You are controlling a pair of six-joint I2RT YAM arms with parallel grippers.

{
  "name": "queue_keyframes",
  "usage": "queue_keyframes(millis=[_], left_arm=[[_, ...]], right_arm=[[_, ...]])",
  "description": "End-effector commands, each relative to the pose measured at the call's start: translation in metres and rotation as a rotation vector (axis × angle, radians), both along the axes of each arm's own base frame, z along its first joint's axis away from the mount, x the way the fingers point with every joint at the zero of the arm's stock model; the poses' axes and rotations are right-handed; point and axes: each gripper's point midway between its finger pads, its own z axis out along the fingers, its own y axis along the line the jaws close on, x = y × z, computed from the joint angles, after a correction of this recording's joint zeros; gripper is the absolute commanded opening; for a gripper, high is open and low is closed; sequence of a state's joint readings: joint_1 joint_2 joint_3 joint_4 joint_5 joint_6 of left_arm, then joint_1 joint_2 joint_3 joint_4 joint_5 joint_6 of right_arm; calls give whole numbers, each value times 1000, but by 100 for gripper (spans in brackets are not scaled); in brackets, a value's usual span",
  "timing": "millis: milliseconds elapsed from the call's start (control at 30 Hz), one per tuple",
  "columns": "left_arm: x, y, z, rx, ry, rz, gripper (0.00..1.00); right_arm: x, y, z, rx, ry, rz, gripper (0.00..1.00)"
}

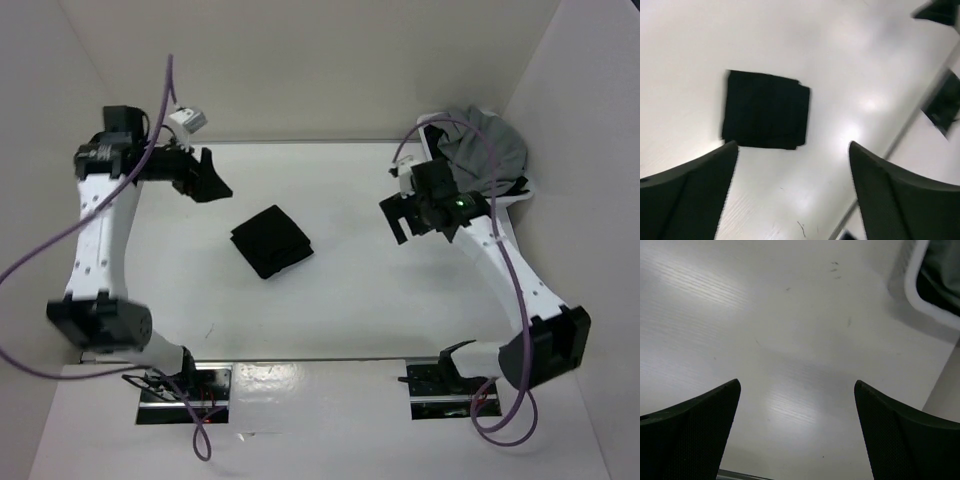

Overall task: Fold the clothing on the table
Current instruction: Fold the skirt

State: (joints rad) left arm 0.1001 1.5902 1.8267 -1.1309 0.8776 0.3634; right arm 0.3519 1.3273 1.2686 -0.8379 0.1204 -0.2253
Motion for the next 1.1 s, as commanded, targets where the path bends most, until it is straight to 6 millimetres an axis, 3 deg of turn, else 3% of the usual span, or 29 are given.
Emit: queue_keyframes(millis=[0,100,133,167,200,233,267,333,533,633,767,1067], left_arm=[[-8,45,-1,104,-21,337,100],[-28,91,-25,184,-76,600,100],[-41,98,-21,192,-121,649,100],[-42,112,-27,220,-146,708,100],[-50,118,-53,228,-98,747,100],[-55,130,-50,238,-144,802,100],[-58,139,-58,253,-136,847,100],[-64,147,-81,259,-104,878,100],[-70,179,-81,288,-127,1004,100],[-72,183,-81,282,-125,1016,100],[-73,185,-84,277,-118,1015,100],[-71,184,-89,272,-103,993,100]], right_arm=[[-1,-23,20,87,-119,-89,98],[-9,-56,22,151,-191,-215,98],[-11,-62,22,182,-206,-237,98],[-18,-81,20,201,-233,-309,98],[-16,-89,25,215,-281,-344,98],[-17,-94,24,237,-299,-360,98],[-23,-108,27,233,-323,-405,98],[-21,-117,40,252,-382,-431,98],[-26,-149,33,234,-384,-519,98],[-32,-156,36,227,-404,-535,98],[-32,-148,40,240,-412,-476,98],[-32,-153,33,214,-396,-496,98]])
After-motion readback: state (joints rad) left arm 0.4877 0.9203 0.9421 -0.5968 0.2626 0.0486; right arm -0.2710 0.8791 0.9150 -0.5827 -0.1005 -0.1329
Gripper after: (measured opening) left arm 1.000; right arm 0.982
